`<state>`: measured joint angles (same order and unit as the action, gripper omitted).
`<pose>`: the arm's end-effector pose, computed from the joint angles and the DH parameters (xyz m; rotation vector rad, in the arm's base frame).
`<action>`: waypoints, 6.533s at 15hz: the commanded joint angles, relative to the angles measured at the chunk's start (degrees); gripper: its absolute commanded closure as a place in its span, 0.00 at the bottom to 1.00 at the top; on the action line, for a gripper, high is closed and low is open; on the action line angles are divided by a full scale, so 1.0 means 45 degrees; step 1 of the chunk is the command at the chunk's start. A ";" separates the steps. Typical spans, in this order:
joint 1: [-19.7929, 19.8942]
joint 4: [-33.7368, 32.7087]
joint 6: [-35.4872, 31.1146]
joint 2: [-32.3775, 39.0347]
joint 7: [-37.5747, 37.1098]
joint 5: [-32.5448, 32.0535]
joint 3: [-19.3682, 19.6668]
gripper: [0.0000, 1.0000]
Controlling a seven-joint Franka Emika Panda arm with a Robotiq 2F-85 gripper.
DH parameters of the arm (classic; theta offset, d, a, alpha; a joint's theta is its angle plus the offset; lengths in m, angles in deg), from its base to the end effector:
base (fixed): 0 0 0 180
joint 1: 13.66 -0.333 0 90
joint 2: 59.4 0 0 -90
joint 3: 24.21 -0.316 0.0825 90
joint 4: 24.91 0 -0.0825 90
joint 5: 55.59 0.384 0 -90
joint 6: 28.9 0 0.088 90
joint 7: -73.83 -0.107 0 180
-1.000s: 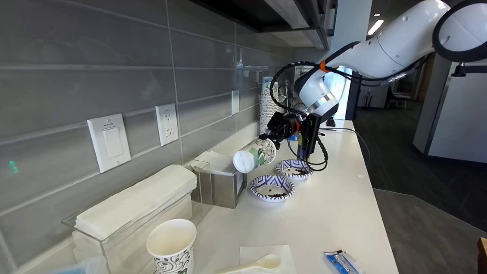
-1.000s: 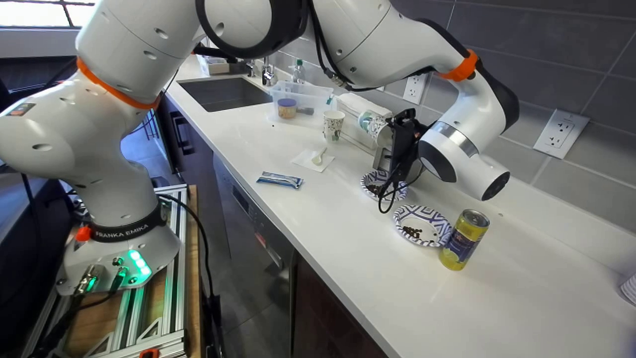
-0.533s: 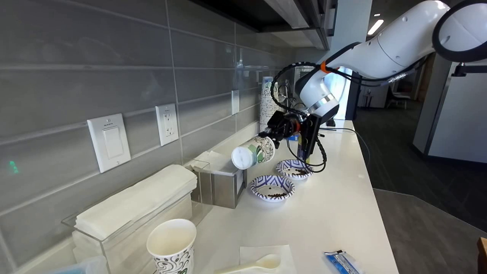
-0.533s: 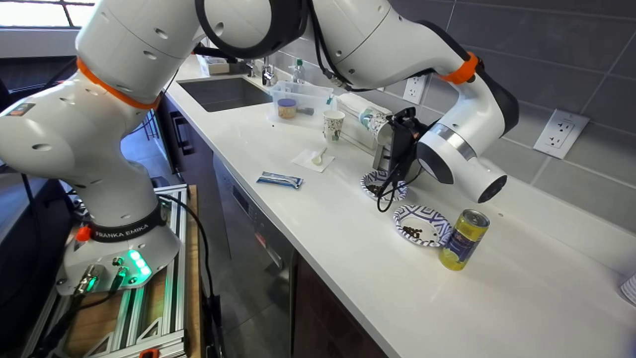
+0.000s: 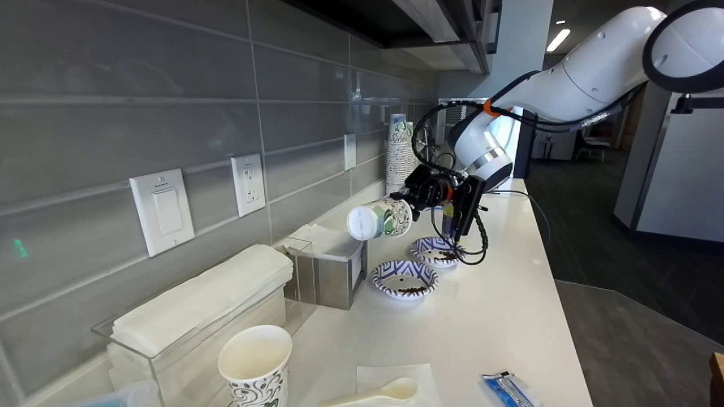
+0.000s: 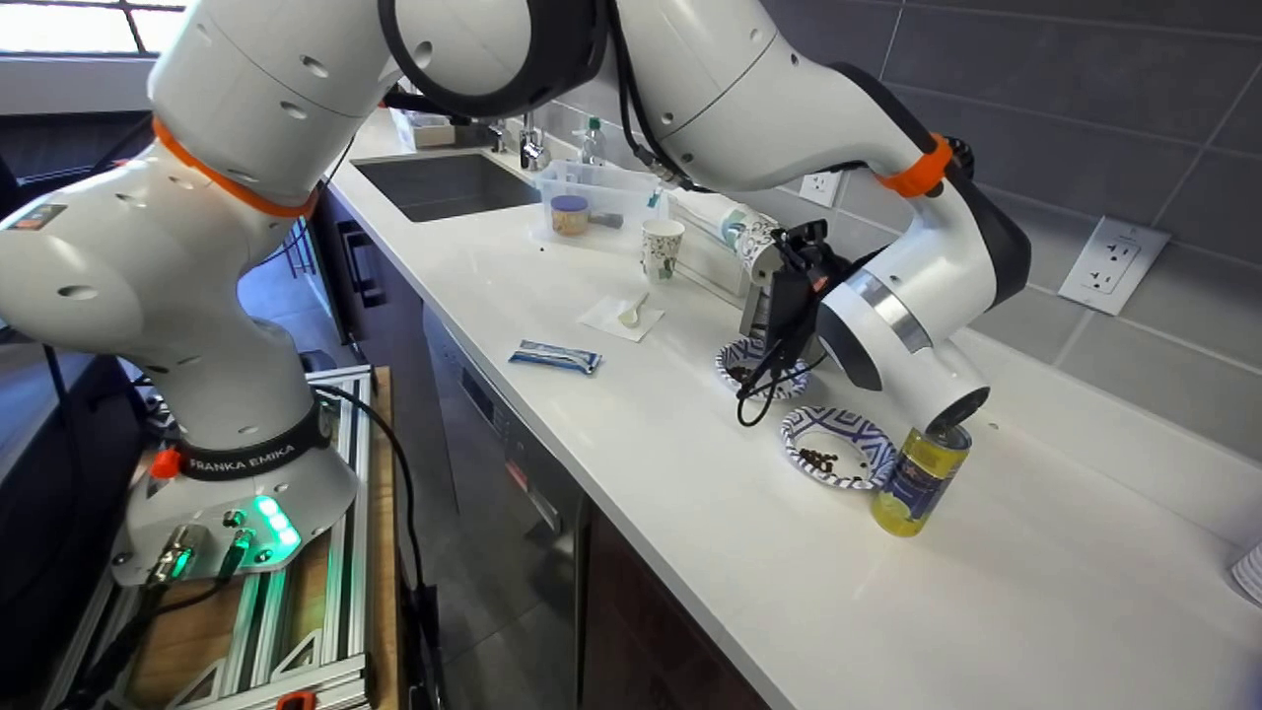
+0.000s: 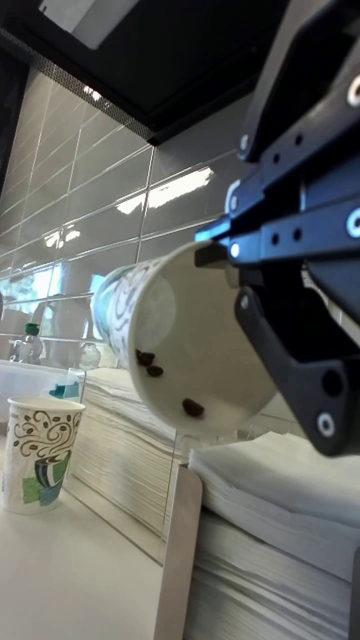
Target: Pour the beans out of the cup
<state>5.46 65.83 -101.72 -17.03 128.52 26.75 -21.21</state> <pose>0.6389 -0.1160 0.2563 -1.4959 -0.0935 -0.2037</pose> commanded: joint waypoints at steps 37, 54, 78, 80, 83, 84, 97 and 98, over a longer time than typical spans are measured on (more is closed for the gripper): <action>-0.4919 0.5215 -0.8948 -0.6842 -0.0611 -0.1401 0.0219 0.99; -0.8905 0.7027 -1.7511 -0.6988 -0.9121 -1.4973 0.0780 0.99; -0.7930 0.5198 -1.4985 -0.6152 -0.9657 -2.3924 -0.2198 0.99; -0.7828 0.4928 -1.5890 -0.5847 -0.9265 -2.3772 -0.2439 0.99; -0.7569 0.4728 -1.6816 -0.5421 -0.8349 -2.3030 -0.2893 0.99; -0.7459 0.4712 -1.7006 -0.5296 -0.7983 -2.2735 -0.3073 0.99; -0.6411 0.4569 -1.6849 -0.4580 -0.4937 -2.0668 -0.4380 0.64; -0.6403 0.4591 -1.6573 -0.4785 -0.4973 -2.0547 -0.4454 0.55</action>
<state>-24.00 87.46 -179.19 -37.79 104.90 -67.41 -39.97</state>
